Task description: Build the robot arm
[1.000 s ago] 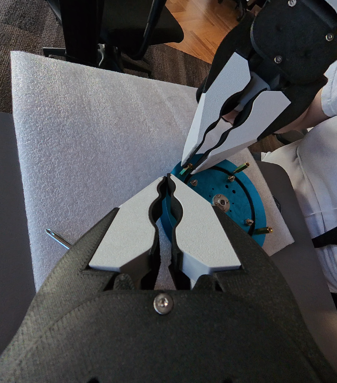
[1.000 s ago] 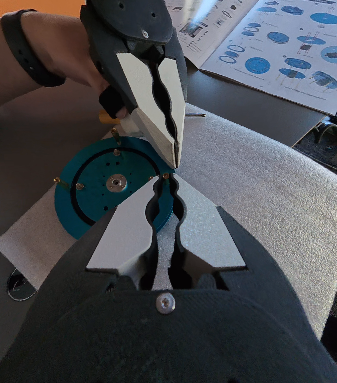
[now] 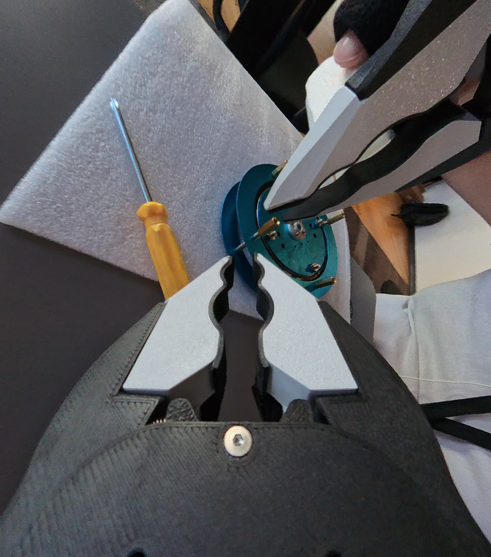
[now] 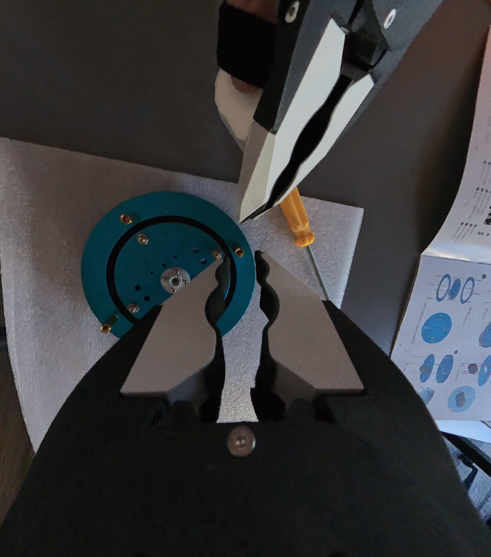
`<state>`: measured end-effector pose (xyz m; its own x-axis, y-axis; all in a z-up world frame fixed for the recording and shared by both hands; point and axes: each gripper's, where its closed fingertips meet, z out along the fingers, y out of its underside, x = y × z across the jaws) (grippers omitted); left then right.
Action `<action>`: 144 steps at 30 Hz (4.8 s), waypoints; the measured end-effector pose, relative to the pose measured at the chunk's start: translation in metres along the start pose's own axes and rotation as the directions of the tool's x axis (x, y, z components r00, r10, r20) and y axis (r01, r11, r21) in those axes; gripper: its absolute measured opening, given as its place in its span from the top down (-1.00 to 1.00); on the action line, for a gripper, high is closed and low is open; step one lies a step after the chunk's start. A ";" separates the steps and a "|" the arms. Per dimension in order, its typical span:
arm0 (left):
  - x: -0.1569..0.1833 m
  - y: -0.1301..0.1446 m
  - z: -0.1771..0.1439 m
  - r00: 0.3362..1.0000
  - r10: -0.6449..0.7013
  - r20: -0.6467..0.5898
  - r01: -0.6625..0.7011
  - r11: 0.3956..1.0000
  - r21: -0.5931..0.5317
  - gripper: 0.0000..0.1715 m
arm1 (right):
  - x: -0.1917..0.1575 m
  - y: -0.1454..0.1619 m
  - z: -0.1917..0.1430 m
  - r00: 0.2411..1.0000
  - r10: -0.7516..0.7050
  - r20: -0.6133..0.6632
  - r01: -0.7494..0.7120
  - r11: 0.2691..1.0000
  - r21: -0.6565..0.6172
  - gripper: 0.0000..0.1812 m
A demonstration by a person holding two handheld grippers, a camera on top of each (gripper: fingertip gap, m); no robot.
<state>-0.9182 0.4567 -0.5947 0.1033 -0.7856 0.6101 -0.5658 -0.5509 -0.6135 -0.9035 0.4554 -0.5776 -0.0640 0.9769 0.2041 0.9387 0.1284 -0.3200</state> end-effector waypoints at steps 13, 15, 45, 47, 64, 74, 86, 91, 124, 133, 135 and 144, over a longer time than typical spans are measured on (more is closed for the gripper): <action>0.004 0.001 0.011 0.979 -0.122 -0.163 0.125 0.992 0.008 1.00 | -0.002 0.005 0.011 0.997 -0.042 0.057 0.051 0.984 -0.171 0.94; 0.004 0.002 0.011 0.981 -0.110 -0.157 0.114 0.993 0.014 1.00 | -0.003 0.006 0.011 0.998 0.002 0.066 0.011 0.981 -0.196 0.95; 0.006 0.004 0.008 0.996 -0.016 -0.090 0.017 1.000 0.004 1.00 | 0.000 0.000 0.003 0.939 0.337 0.060 -0.326 0.934 -0.149 0.73; 0.005 0.004 0.008 0.996 -0.018 -0.091 0.018 1.000 0.005 1.00 | 0.001 0.003 0.005 0.990 0.141 0.021 -0.136 0.980 -0.144 0.74; 0.004 0.004 0.008 0.997 0.006 -0.072 -0.006 1.000 -0.001 1.00 | 0.011 -0.002 0.003 0.938 0.347 0.007 -0.346 0.937 -0.048 0.69; 0.001 0.004 0.008 0.999 0.020 -0.050 -0.020 1.000 0.001 1.00 | -0.001 0.002 0.011 0.842 0.538 0.032 -0.534 0.841 -0.088 0.93; 0.002 0.003 0.007 0.999 0.031 -0.040 -0.031 1.000 0.004 1.00 | 0.002 -0.001 0.014 0.781 0.622 -0.053 -0.622 0.783 0.011 0.93; 0.003 -0.002 0.000 0.999 0.048 -0.022 -0.047 0.998 0.030 1.00 | 0.000 0.002 0.006 0.725 0.688 -0.026 -0.679 0.721 0.139 0.70; 0.019 -0.010 0.012 0.865 0.450 0.223 -0.460 0.888 -0.005 0.93 | -0.028 0.011 0.013 0.677 0.733 -0.067 -0.658 0.644 0.390 0.79; 0.019 -0.007 0.012 0.705 0.698 0.125 -0.662 0.711 -0.237 0.94 | -0.028 0.010 0.012 0.672 0.740 -0.033 -0.663 0.621 0.418 0.79; 0.023 -0.014 0.010 0.802 0.589 0.102 -0.556 0.797 -0.235 0.75 | -0.029 0.009 0.012 0.675 0.737 -0.023 -0.662 0.619 0.422 0.82; 0.026 -0.023 0.005 0.985 0.108 0.132 -0.091 0.988 -0.126 0.78 | -0.001 0.028 0.011 0.598 0.797 -0.088 -0.720 0.582 0.378 0.85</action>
<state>-0.8986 0.4470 -0.5671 0.1485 -0.8705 0.4692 -0.6715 -0.4370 -0.5984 -0.8810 0.4603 -0.5971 0.7394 0.6713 -0.0518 0.4641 -0.5639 -0.6831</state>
